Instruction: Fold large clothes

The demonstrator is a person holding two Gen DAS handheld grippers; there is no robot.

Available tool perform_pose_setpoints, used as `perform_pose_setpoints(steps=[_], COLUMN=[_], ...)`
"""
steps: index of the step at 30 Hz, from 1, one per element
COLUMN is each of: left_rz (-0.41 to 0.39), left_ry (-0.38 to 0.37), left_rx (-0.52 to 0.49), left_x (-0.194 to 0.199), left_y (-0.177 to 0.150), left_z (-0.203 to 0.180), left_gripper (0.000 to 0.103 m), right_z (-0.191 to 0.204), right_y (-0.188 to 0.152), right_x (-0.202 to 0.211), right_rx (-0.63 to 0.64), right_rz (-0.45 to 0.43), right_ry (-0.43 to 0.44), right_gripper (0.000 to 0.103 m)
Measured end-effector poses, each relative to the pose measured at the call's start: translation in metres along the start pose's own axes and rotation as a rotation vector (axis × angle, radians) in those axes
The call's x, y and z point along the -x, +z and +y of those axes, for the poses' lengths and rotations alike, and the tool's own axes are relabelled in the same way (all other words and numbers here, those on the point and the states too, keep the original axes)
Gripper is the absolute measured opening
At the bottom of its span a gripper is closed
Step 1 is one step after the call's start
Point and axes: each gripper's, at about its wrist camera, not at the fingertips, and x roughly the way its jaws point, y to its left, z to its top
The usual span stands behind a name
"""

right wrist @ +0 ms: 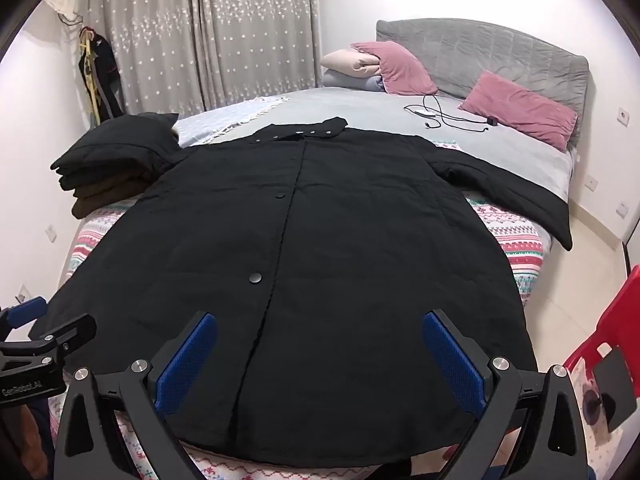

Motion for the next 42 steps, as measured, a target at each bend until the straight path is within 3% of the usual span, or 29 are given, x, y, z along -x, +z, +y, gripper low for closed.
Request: perform_pose_setpoints(steps=[16, 22, 33, 42], left_rz=[0.004, 0.005, 0.048, 0.021], left_ry=[-0.034, -0.052, 0.036, 0.015], left_rx=[-0.02, -0.01, -0.087, -0.063], left_x=[-0.009, -0.011, -0.015, -0.014], left_y=[-0.002, -0.004, -0.006, -0.006], left_z=[-0.003, -0.004, -0.01, -0.009], left_gripper=[0.103, 0.103, 0.103, 0.103], right_z=[0.0, -0.003, -0.007, -0.005], right_y=[-0.002, -0.002, -0.002, 0.0], right_x=[-0.002, 0.0, -0.001, -0.004], right_rx=[0.003, 0.026, 0.038, 0.042], right_rz=[-0.005, -0.013, 0.014, 0.043], right_ry=[-0.044, -0.1, -0.153, -0.19], right_gripper=[0.103, 0.103, 0.103, 0.103])
